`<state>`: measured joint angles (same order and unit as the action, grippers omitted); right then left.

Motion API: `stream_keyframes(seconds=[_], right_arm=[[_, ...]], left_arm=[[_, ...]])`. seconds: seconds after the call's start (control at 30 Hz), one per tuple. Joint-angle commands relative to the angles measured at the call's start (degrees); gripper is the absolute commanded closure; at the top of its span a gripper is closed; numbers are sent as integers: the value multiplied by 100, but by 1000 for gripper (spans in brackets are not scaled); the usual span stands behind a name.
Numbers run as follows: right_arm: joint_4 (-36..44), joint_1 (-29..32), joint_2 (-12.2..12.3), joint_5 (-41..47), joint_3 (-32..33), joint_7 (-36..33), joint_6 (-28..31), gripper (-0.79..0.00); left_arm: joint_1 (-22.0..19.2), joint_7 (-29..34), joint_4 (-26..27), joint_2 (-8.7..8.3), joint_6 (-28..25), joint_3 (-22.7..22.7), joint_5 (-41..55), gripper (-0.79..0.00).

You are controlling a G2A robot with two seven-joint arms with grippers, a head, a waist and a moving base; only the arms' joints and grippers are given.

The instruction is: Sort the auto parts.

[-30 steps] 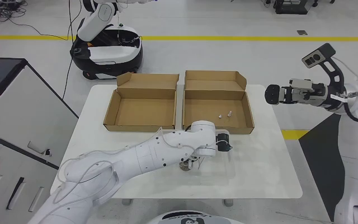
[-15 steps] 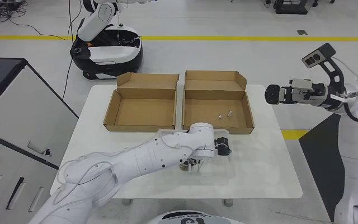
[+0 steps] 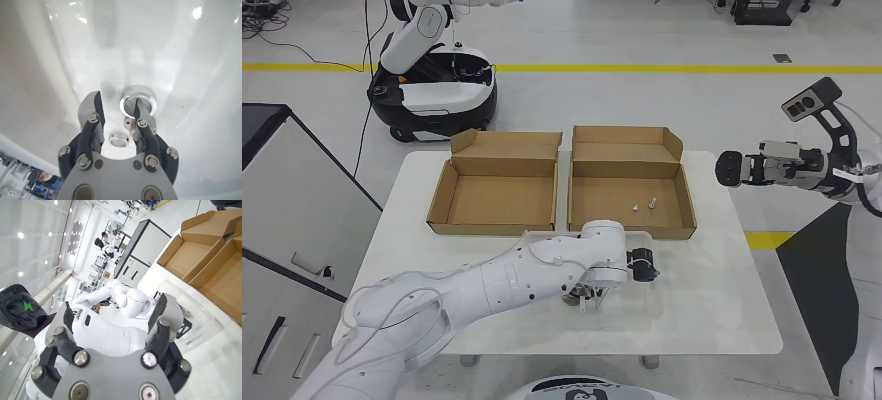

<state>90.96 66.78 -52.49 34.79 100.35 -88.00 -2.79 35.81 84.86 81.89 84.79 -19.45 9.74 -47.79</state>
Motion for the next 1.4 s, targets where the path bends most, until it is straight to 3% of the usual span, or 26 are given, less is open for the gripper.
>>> stream_keyframes(seconds=[0.0,0.2,0.67,1.37], right_arm=[[0,0,0,0,0,0,0,-785],[0,0,0,0,0,0,0,-785],[0,0,0,0,0,0,0,-785],[0,0,0,0,0,0,0,-785]], left_arm=[[10,32,8,-4,32,0,43,-431],[66,111,-98,29,110,0,150,-366],[-92,202,-157,128,201,0,352,-342],[-15,109,-573,308,108,0,270,-332]])
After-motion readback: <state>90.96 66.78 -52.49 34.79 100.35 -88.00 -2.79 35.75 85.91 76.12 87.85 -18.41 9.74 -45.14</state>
